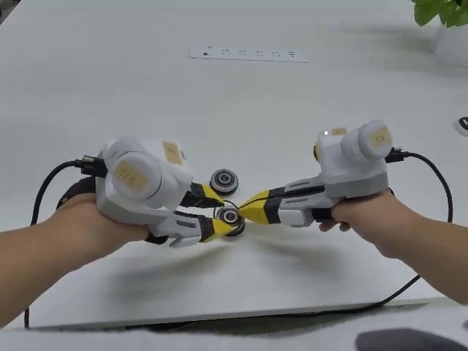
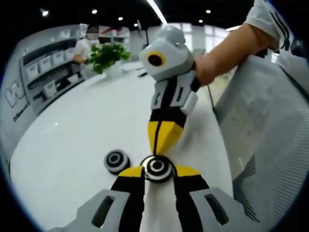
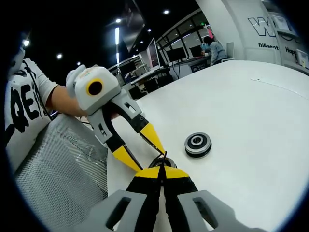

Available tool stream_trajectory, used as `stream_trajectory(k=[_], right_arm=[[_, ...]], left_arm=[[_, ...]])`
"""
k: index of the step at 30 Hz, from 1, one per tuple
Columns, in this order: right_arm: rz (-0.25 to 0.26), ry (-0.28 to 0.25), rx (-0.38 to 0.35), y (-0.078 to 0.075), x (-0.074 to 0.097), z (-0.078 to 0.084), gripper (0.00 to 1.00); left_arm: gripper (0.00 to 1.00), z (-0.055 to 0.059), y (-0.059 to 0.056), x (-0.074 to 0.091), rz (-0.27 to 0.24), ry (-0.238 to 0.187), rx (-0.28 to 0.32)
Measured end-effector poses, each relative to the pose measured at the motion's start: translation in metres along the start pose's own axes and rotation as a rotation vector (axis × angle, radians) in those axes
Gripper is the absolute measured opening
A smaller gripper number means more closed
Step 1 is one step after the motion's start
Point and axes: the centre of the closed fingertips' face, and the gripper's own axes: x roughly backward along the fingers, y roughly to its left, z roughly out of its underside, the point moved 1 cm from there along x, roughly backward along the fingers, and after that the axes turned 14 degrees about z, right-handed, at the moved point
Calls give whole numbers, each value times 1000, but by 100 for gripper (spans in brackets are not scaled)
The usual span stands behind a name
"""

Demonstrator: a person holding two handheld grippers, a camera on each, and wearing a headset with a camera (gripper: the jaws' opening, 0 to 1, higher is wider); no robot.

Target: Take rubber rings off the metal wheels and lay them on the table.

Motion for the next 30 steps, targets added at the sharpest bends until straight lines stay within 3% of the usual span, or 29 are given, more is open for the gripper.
stream_trajectory(k=[20, 30], right_arm=[[4, -14, -4, -2, 2, -4, 0], [-1, -17, 0, 0, 3, -6, 0]], left_arm=[[40, -6, -5, 19, -8, -55, 34], [48, -7, -14, 29, -6, -54, 17]])
